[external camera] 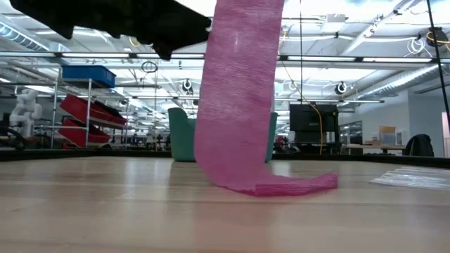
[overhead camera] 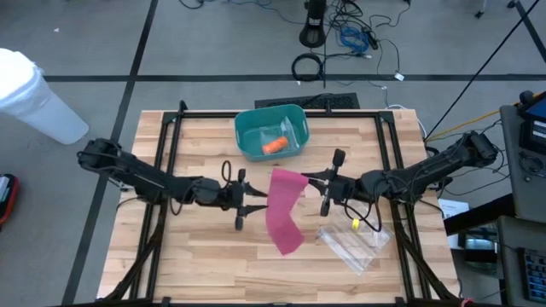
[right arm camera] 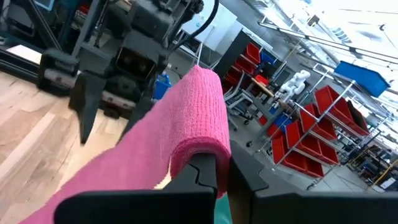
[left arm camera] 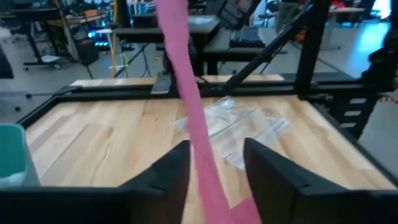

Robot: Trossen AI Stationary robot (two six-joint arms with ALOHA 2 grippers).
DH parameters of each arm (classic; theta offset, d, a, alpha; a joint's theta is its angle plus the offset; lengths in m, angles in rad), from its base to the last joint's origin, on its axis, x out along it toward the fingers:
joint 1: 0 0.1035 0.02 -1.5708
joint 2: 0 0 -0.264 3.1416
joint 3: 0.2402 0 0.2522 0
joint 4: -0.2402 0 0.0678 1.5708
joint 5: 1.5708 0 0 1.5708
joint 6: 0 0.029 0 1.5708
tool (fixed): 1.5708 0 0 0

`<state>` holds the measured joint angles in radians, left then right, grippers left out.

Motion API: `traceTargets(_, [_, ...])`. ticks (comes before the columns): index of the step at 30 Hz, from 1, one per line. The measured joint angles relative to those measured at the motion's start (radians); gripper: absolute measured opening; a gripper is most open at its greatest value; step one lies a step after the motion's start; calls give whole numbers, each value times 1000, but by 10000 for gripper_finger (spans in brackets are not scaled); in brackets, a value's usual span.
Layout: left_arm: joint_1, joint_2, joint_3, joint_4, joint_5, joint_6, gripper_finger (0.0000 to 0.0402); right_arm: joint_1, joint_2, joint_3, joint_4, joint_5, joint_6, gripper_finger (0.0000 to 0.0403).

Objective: Roll bandage
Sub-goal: Roll the pink bandage

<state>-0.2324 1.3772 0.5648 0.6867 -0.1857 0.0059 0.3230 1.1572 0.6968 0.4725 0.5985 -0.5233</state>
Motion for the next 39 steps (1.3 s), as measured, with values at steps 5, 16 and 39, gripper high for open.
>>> traceTargets(5, [24, 69, 15, 22, 0, -1, 209, -3, 0, 0, 1, -2, 8, 3])
traceTargets(16, [74, 152, 80, 17, -1, 0, 204, -3, 3, 0, 5, -31, 40, 3])
traceTargets(39, [75, 166, 81, 8, -112, 89, 4, 19, 3, 0, 82, -282, 273, 4])
